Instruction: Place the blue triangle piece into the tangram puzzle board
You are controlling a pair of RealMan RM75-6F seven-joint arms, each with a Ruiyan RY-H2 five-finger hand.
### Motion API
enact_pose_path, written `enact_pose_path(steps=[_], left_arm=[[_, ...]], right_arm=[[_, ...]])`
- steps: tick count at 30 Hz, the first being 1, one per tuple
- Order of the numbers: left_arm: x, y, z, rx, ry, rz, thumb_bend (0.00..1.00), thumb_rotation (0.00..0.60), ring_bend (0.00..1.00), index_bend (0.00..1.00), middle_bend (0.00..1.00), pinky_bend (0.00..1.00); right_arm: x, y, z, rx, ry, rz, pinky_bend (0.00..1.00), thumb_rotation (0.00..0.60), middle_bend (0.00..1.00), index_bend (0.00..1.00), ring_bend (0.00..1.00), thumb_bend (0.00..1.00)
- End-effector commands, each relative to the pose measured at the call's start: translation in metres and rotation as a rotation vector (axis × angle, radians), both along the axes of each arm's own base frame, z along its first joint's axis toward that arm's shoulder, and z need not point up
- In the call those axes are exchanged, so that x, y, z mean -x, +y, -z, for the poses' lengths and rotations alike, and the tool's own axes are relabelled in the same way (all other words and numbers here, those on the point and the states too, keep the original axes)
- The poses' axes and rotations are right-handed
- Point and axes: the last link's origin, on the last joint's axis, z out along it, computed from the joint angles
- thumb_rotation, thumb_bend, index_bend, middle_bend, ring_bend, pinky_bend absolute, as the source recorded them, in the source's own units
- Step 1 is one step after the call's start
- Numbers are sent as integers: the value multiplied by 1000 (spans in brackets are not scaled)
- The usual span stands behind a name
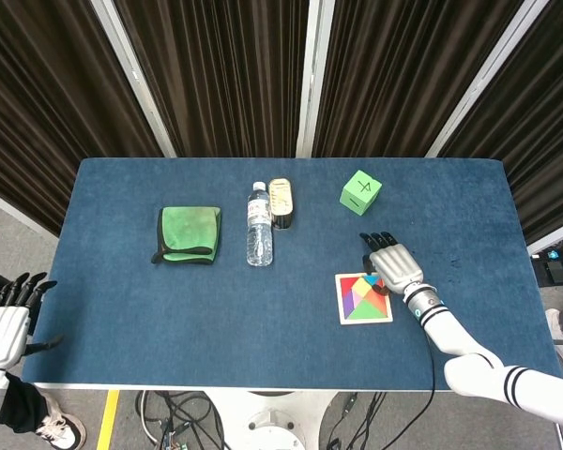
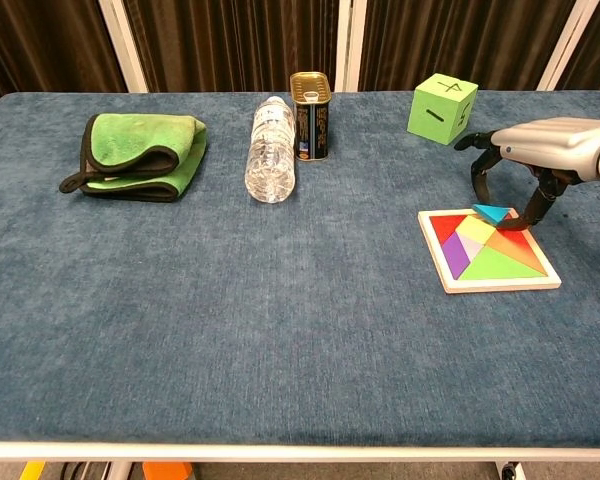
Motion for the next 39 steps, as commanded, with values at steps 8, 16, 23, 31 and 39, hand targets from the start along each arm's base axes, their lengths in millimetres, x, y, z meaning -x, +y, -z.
enact_pose_path(steps=[8,16,23,31,39], left_arm=[[0,0,0,1,0,-1,39,600,12,173,101,116],[0,0,0,2,-5,-1,39,600,11,173,101,116],[-1,0,-1,3,-7,0,39,600,12,173,101,117],[0,0,-2,6,-11,-3,39,600,11,173,101,117],[0,0,-2,5,-11,-4,39,600,12,173,101,118]], right_arm=[[1,0,-1,-1,4,1,0,600,0,448,0,155],[-1,2,-8,9,-3,-7,0,600,0,445,0,155],[-4,2,-23,33,-35,-6,0,600,0,431,0,157],[-7,-1,-24,43,-84,-17,0,600,0,391,0,402],[-11,-1,-11,-10,-92,-25,0,600,0,387,0,644]])
